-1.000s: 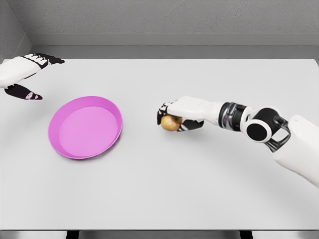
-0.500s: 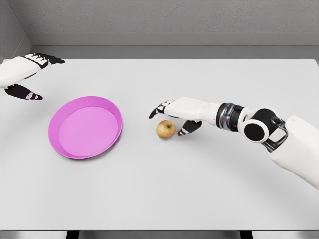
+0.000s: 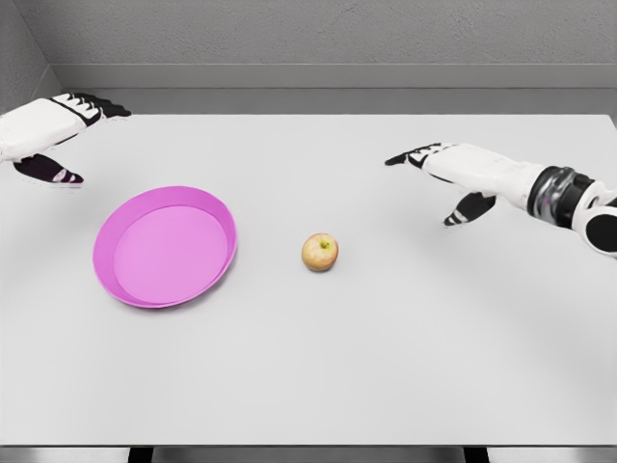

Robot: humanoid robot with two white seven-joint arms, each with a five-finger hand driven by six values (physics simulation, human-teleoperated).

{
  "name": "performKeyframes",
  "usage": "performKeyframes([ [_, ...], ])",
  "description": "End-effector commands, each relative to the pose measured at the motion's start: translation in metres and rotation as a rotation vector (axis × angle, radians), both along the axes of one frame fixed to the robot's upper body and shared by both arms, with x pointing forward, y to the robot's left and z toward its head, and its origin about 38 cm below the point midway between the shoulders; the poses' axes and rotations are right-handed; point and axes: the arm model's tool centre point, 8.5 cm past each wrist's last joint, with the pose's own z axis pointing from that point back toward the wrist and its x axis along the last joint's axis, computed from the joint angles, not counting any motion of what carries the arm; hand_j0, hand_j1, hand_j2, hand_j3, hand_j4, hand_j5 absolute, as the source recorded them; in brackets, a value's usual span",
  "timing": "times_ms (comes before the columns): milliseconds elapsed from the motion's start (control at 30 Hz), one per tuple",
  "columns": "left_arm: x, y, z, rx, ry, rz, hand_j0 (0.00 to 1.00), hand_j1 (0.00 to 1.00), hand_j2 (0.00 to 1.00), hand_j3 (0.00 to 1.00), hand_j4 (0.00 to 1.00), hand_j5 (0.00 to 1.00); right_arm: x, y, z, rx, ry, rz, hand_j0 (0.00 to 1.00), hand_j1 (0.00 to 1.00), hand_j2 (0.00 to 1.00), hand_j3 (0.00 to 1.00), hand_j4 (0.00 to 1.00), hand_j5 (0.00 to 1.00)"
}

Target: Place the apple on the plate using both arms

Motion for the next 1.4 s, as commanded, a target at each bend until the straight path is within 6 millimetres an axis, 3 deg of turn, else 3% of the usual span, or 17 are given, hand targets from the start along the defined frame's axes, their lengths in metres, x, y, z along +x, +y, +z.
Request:
performKeyframes([
  [0, 0.001, -0.018, -0.006, 0.025, 0.000, -0.040, 1.00, 1.00, 1.00, 1.00, 1.00, 1.00, 0.004, -0.042, 0.045, -0.015, -0.108, -0.061, 1.00, 1.00, 1.00, 1.00, 1.00, 1.00],
  [67, 0.007, -0.064, 0.010, 0.071, -0.053, -0.159, 1.00, 1.00, 1.00, 1.00, 1.00, 1.00, -0.003, -0.066, 0.054, -0.009, -0.135, -0.105, 1.00, 1.00, 1.00, 1.00, 1.00, 1.00],
  [133, 0.008, -0.118, 0.016, 0.151, -0.100, -0.294, 1.00, 1.00, 1.00, 1.00, 1.00, 1.00, -0.004, -0.071, 0.052, -0.014, -0.129, -0.114, 1.00, 1.00, 1.00, 1.00, 1.00, 1.00],
  [200, 0.008, -0.156, 0.016, 0.206, -0.124, -0.383, 1.00, 1.00, 1.00, 1.00, 1.00, 1.00, -0.005, -0.071, 0.049, -0.013, -0.123, -0.114, 1.00, 1.00, 1.00, 1.00, 1.00, 1.00],
  [400, 0.000, -0.237, 0.007, 0.339, -0.152, -0.590, 1.00, 1.00, 1.00, 1.00, 1.00, 1.00, -0.005, -0.071, 0.047, -0.012, -0.117, -0.117, 1.00, 1.00, 1.00, 1.00, 1.00, 1.00],
  [500, -0.007, -0.249, 0.004, 0.342, -0.148, -0.633, 1.00, 1.00, 1.00, 1.00, 1.00, 1.00, -0.007, -0.072, 0.042, -0.015, -0.104, -0.120, 1.00, 1.00, 1.00, 1.00, 1.00, 1.00],
  [567, -0.014, -0.260, -0.006, 0.307, -0.093, -0.676, 1.00, 1.00, 1.00, 1.00, 1.00, 1.00, -0.013, -0.086, 0.040, -0.055, -0.088, -0.140, 1.00, 1.00, 1.00, 1.00, 1.00, 1.00],
  [767, -0.026, -0.285, -0.026, 0.322, -0.006, -0.765, 1.00, 1.00, 1.00, 1.00, 1.00, 1.00, -0.013, -0.094, 0.050, -0.033, -0.118, -0.168, 1.00, 1.00, 1.00, 1.00, 1.00, 1.00],
  [1067, -0.029, -0.286, -0.032, 0.366, 0.051, -0.777, 1.00, 1.00, 1.00, 1.00, 1.00, 1.00, -0.013, -0.096, 0.052, -0.030, -0.124, -0.173, 1.00, 1.00, 1.00, 1.00, 1.00, 1.00],
  [1367, -0.031, -0.311, -0.035, 0.365, 0.068, -0.816, 1.00, 1.00, 1.00, 1.00, 1.00, 1.00, -0.019, -0.099, 0.036, -0.035, -0.084, -0.179, 1.00, 1.00, 1.00, 1.00, 1.00, 1.00],
])
